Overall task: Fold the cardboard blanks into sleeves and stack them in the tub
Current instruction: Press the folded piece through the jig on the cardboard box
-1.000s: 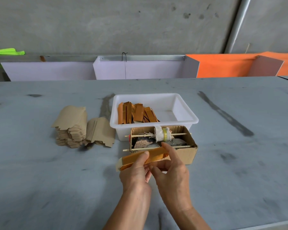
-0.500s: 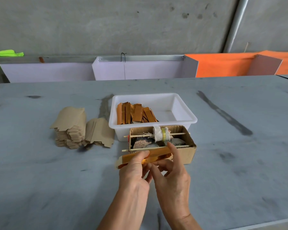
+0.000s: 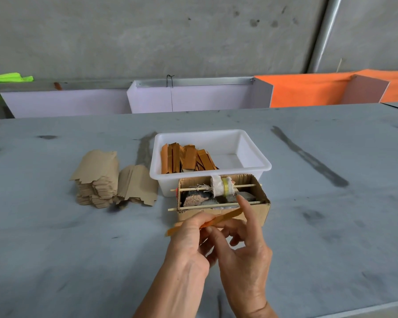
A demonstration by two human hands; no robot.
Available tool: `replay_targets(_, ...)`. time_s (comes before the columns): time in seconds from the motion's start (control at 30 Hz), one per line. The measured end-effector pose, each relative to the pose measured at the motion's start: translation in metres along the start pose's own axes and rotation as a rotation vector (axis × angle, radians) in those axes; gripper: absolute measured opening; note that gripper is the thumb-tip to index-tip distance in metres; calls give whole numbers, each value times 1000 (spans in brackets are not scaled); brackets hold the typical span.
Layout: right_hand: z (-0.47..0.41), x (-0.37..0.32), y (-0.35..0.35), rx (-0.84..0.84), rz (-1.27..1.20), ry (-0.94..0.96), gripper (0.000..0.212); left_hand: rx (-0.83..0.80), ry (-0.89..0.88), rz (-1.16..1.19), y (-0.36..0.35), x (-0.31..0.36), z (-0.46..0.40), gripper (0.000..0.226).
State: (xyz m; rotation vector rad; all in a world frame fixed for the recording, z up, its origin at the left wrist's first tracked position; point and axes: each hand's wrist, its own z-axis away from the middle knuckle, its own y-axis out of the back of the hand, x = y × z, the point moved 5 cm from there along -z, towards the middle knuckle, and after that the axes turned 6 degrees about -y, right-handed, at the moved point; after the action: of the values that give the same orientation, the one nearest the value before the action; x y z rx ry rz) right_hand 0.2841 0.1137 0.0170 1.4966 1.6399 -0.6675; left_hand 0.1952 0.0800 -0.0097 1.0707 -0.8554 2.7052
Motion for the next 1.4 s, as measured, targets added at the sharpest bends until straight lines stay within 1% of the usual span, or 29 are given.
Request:
replay_targets(0.1,-1,-6,4,11,62,54,87,-39,11,-22,-2,-1,3,6)
replay_targets(0.2,-8,-4,15,51,113,62,91,-78,26,-45,-2,0,7,13)
replay_targets(0.3,-13,0,19,21,93,47,94,-125,40,-70,0,0,9,13)
replay_targets(0.33,-14,2,19,1,51,8,95,-143,42,-75,1,0,8,15)
replay_targets(0.43,-19,15,20,-99,-167,-200,96,-188,14,-117,3,2,6,15)
replay_targets(0.5,-24,19,21,-195,-207,-285,91,-203,-36,-147,6,4,4,11)
replay_targets(0.53,-26,21,19,-244,-238,-333,88,-201,-71,-160,7,5,3,14)
replay_targets(0.6,-25,26,13,-306,-371,-478,86,-174,-131,-151,9,7,2,28)
replay_targets(0.67,-19,36,8,-274,-433,-643,66,-120,-153,-73,10,7,0,38)
replay_targets(0.77,-3,43,7,-276,-473,-807,40,-38,-206,36,14,8,-3,32)
replay_targets(0.83,3,36,2,-354,-571,-849,32,-22,-259,57,16,9,-6,27)
replay_targets(0.9,8,27,-6,-425,-642,-888,32,-46,-298,35,15,10,-6,32)
replay_targets(0.93,9,28,-9,-408,-654,-927,32,-75,-303,21,14,9,-5,37)
replay_targets(1.0,11,32,-11,-326,-682,-1010,21,-149,-284,1,11,7,-2,45)
replay_targets(1.07,9,34,-9,-279,-695,-1046,12,-195,-281,-28,12,6,-1,38)
replay_targets(1.13,5,37,-6,-253,-652,-1047,11,-179,-298,-53,16,7,-2,28)
replay_targets(1.23,3,36,-6,-264,-617,-1060,13,-124,-321,-62,21,7,-7,24)
replay_targets(1.3,2,33,-8,-258,-624,-1053,20,-129,-359,-83,20,7,-5,18)
replay_targets(1.33,0,32,-9,-251,-635,-1042,21,-129,-384,-101,20,8,-4,21)
replay_targets(1.4,-5,30,-9,-230,-643,-1022,18,-118,-415,-124,20,9,-4,30)
